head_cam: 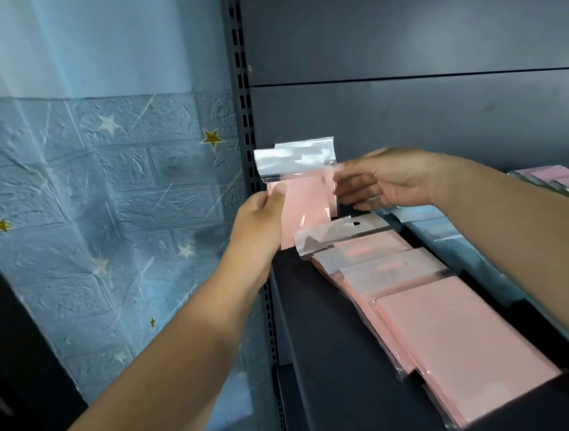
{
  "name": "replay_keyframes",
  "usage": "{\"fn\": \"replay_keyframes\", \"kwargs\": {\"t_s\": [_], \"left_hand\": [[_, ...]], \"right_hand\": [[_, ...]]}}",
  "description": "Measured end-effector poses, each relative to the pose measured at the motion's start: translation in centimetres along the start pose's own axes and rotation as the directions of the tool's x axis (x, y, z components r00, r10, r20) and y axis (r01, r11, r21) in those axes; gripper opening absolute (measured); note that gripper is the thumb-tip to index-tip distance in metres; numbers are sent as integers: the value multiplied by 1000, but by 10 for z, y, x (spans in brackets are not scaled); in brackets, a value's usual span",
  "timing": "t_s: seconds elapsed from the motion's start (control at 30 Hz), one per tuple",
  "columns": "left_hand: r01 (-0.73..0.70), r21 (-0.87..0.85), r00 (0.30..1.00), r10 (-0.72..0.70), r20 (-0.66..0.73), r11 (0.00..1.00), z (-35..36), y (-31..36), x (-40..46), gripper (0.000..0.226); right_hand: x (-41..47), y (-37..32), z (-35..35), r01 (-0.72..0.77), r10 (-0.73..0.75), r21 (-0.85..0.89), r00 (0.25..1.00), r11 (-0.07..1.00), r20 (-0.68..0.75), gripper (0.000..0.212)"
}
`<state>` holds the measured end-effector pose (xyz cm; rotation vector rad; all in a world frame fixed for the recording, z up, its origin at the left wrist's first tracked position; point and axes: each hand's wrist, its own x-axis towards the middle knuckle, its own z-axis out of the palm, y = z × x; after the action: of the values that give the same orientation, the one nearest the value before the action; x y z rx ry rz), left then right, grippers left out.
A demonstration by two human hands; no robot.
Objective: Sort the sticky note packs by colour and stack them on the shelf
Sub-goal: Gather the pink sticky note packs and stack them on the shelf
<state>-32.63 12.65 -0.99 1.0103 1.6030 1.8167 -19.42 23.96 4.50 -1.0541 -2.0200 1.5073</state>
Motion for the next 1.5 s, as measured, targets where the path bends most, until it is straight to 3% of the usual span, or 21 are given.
{"fn": "replay_keyframes", "kwargs": {"t_s": [0.1, 0.27, 0.6, 0.8, 1.0, 1.1, 1.23, 1.4, 1.5], "left_hand": [[37, -92, 998, -41, -42, 995, -6, -1, -1, 24], [47, -169, 997, -56, -45, 984, -19, -7, -7, 28], [77, -283, 990, -106, -90, 956, -35, -13, -9, 28], [87, -268, 990, -114, -88, 960, -34, -13, -13, 29], [101, -228, 993, -110, -31, 969, -30, -10, -9, 24], [102, -160, 994, -105, -8, 982, -28, -12, -2, 48], [0, 12, 995, -1, 96, 1000, -21, -11, -1, 86], [-109, 78, 991, 102, 84, 991, -6, -13, -1, 48], [-115, 6, 993, 115, -19, 993, -7, -15, -2, 27]], "right_hand": [[-7, 5, 5, -101, 132, -285, 987, 953, 92, 17], [0, 9, 11, -219, 229, -263, 973, 940, 10, 7], [9, 12, 17, -319, 337, -259, 941, 912, 28, 24], [8, 12, 21, -181, 177, -135, 983, 974, -45, 13], [1, -7, 8, 133, -104, 256, 987, 957, -124, 8], [-5, -16, 9, 232, -179, 387, 969, 892, -169, 10], [-6, -19, 25, 327, -254, 459, 943, 826, -215, 11], [-5, -15, 45, 367, -315, 458, 930, 810, -189, 14], [-3, -12, 35, 324, -277, 265, 940, 908, -200, 11]]}}
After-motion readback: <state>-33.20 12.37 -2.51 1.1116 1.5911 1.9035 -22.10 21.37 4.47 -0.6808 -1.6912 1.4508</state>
